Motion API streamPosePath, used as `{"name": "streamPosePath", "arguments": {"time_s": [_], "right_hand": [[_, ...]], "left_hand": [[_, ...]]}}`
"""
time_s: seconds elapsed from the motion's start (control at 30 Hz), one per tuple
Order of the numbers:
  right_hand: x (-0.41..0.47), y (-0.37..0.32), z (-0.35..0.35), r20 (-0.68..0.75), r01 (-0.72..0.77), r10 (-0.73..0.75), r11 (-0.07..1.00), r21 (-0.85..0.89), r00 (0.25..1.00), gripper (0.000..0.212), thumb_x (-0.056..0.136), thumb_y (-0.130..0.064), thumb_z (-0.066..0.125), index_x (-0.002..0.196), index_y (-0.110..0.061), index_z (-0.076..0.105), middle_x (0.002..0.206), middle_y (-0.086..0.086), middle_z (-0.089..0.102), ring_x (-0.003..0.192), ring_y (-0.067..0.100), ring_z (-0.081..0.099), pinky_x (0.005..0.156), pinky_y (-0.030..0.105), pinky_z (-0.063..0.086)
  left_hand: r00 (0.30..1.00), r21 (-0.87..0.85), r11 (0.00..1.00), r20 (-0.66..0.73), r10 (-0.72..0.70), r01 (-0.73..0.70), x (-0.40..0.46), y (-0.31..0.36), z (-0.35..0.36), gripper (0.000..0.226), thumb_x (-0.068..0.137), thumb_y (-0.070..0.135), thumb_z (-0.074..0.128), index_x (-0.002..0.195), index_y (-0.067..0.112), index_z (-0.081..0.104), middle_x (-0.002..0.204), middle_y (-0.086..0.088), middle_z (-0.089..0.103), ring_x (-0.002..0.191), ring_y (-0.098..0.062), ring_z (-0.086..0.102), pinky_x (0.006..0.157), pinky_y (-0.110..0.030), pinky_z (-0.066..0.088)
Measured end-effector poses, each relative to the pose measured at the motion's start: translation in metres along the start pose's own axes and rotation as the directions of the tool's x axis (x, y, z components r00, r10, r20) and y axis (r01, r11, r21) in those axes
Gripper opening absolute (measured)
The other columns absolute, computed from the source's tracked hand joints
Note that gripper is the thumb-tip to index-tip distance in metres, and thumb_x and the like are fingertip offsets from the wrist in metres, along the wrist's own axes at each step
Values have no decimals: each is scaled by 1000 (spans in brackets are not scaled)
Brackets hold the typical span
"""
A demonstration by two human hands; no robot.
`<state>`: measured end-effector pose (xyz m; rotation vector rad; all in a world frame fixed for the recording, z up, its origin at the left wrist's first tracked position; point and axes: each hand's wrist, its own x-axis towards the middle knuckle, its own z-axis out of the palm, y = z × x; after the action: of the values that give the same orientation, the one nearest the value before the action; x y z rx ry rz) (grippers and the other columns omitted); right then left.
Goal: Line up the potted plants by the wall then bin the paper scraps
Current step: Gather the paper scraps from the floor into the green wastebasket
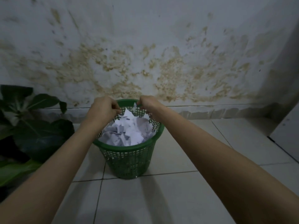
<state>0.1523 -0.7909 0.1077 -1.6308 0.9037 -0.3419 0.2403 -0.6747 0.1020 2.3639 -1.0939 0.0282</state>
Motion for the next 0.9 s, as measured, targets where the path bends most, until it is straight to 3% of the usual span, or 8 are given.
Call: {"name": "streamPosePath", "arguments": {"time_s": [0.1,0.23,0.3,0.4,0.47,0.53,0.67,0.9], "right_hand": [[-3,-2,7,-2,53,-53,993,-109,999,38,98,-7,32,130,9,45,132,24,49,91,15,36,54,16,36],[-5,5,8,-35,212,-223,956,-201,974,27,94,-6,46,109,7,65,118,22,64,94,29,61,78,30,51],[-6,7,6,60,258,-253,903,-342,966,33,92,5,43,121,2,58,126,17,59,89,23,61,70,17,50],[-9,13,-1,177,258,-190,633,-730,966,49,92,-15,48,140,-14,38,146,17,39,116,30,51,95,39,46],[-23,16,-8,206,205,-33,342,-917,978,71,91,-47,48,148,-18,19,156,20,14,142,43,10,114,61,10],[-42,20,-15,284,246,129,251,-936,950,85,87,-58,46,151,-17,7,159,14,0,144,39,-10,113,57,-7],[-44,30,-11,322,224,231,367,-903,918,98,79,-58,59,151,-22,4,159,7,-4,144,35,-14,116,59,-2],[-9,41,26,298,281,-91,666,-691,950,101,66,-54,74,148,-27,22,158,13,4,145,34,6,118,50,16]], "left_hand": [[999,43,999,45,-13,11,2,-1,3,19,80,21,71,74,4,68,75,-11,68,66,-19,57,67,-29,45],[991,60,997,125,43,-51,3,-3,9,14,80,14,71,82,0,69,87,-12,71,80,-24,63,75,-32,48],[978,84,992,196,74,-92,0,-4,9,15,84,16,67,92,4,72,99,-12,72,84,-21,63,80,-30,48],[900,130,979,427,89,-158,-10,-2,4,44,90,37,54,127,13,56,133,-6,56,115,-20,55,94,-26,40],[818,149,980,575,22,-130,-19,-5,0,69,86,56,48,141,16,36,148,-4,38,130,-21,42,103,-28,34],[727,244,955,685,-47,-168,-29,-9,1,87,80,66,46,148,19,20,156,-2,19,140,-21,27,112,-30,25],[704,390,891,700,-121,-234,-48,-17,6,90,81,66,47,149,24,7,159,-6,-2,146,-27,-1,118,-42,4],[925,496,816,361,117,-296,-48,-64,3,34,94,29,45,126,21,46,131,-2,53,124,-19,46,110,-37,27]]}}
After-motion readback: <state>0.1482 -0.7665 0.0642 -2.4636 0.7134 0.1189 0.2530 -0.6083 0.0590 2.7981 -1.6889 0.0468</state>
